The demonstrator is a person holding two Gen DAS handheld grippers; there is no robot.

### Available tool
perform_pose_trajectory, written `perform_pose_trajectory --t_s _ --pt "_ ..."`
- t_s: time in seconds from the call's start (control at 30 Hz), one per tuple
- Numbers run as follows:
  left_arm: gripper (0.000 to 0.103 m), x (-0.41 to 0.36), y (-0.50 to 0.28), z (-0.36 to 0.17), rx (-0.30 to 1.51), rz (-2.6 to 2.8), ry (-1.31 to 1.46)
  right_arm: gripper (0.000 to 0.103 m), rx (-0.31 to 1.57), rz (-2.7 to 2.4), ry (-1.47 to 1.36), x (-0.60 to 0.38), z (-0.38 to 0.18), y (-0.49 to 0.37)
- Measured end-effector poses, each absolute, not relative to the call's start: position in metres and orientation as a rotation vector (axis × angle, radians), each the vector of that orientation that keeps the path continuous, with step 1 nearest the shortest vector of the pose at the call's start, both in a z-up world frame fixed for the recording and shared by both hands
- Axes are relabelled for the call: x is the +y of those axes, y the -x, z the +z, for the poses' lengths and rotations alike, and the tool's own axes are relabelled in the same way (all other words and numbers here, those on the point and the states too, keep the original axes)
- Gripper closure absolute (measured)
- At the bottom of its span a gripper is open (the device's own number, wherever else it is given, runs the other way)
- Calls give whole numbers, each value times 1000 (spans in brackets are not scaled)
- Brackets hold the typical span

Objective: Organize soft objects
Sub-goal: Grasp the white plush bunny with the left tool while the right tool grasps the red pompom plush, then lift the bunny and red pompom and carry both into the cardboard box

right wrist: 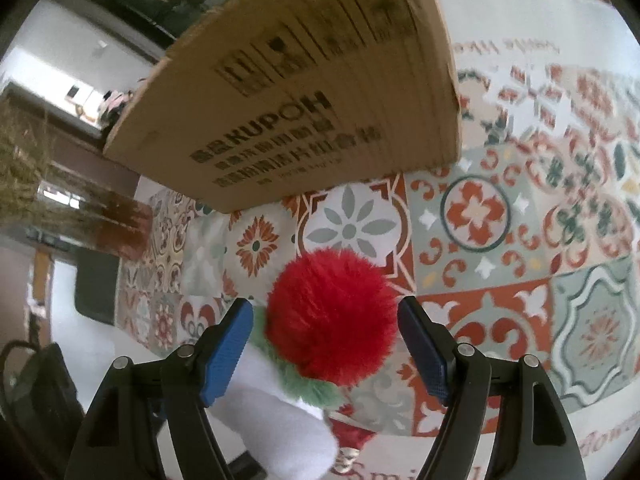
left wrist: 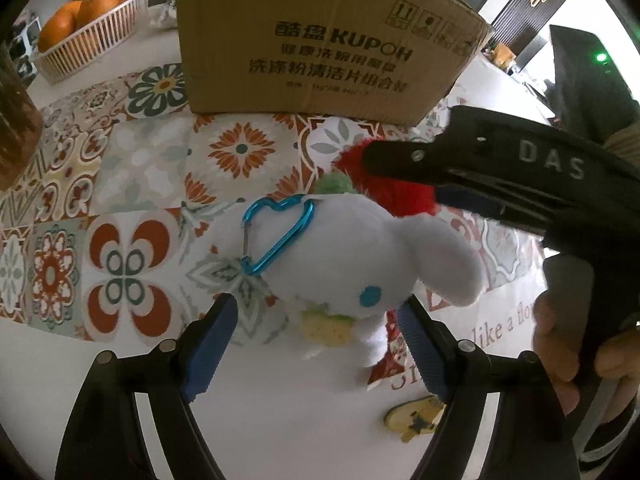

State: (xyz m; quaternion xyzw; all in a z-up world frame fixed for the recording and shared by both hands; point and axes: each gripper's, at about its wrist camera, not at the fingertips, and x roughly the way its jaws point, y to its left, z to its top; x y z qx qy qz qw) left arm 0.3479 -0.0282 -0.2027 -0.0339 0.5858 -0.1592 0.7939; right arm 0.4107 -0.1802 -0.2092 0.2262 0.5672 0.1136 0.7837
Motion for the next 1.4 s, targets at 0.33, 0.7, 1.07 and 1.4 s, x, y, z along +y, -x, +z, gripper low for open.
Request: perform_pose_trajectory --t_s 0.33,0.7,1.07,1.4 --pt "30 -23 -365 -218 1279 -410 242 37 1294 237 -553 -168 -231 -424" --pt "34 -29 -377 -232 1275 -422 329 63 1294 215 -601 -182 -237 -428" --pt "39 -40 -369 -229 1235 -403 273 74 1190 149 -627 -212 -221 -409" --pt "42 -24 -358 -220 1217 -335 230 48 1282 159 -558 -190 -230 -422"
